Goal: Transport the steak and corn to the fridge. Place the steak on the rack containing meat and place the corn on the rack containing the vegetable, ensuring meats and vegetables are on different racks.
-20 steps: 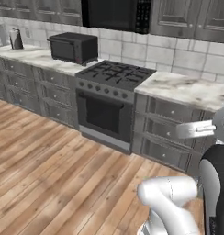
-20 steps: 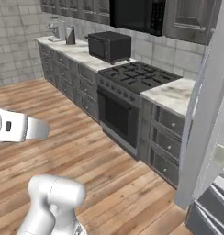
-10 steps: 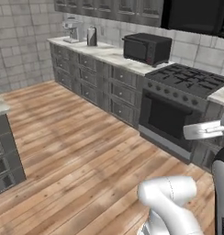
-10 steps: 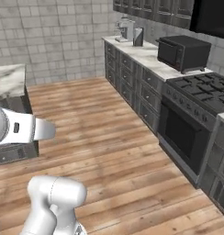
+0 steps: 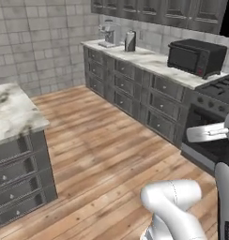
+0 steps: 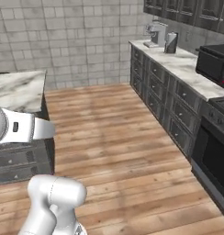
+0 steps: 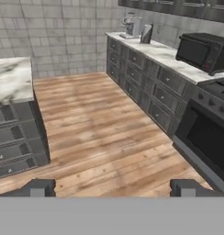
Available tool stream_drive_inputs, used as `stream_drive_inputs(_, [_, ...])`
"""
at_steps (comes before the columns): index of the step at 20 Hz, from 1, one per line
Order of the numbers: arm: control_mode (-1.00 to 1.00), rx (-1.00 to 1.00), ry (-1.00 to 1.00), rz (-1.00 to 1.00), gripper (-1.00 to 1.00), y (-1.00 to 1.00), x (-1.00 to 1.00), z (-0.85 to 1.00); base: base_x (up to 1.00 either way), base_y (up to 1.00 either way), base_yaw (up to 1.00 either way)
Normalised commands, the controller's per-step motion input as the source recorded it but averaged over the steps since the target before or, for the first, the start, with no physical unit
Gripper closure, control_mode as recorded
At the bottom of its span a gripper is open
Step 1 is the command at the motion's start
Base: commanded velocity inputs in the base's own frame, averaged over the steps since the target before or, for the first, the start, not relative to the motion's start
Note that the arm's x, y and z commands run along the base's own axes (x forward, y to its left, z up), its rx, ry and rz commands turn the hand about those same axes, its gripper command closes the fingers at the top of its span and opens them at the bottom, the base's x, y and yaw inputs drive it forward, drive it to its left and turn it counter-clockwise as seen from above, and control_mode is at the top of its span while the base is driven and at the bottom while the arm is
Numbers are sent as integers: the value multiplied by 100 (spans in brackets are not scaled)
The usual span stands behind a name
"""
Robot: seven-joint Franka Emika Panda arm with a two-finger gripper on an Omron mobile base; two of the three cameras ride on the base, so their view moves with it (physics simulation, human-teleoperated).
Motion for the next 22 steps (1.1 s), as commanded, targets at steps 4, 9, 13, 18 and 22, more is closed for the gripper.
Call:
stream_drive_inputs(4, [100,0,0,0,-100,0,0,0,100,-1,44])
stream_drive_inputs(9, [100,0,0,0,-100,0,0,0,100,-3,68])
stream_drive_inputs(13, [100,0,0,0,-100,0,0,0,100,-29,70])
stream_drive_inputs(18, [100,0,0,0,-100,0,0,0,94,-81,57])
stream_drive_inputs(22, [100,0,0,0,-100,0,0,0,73,-100,42])
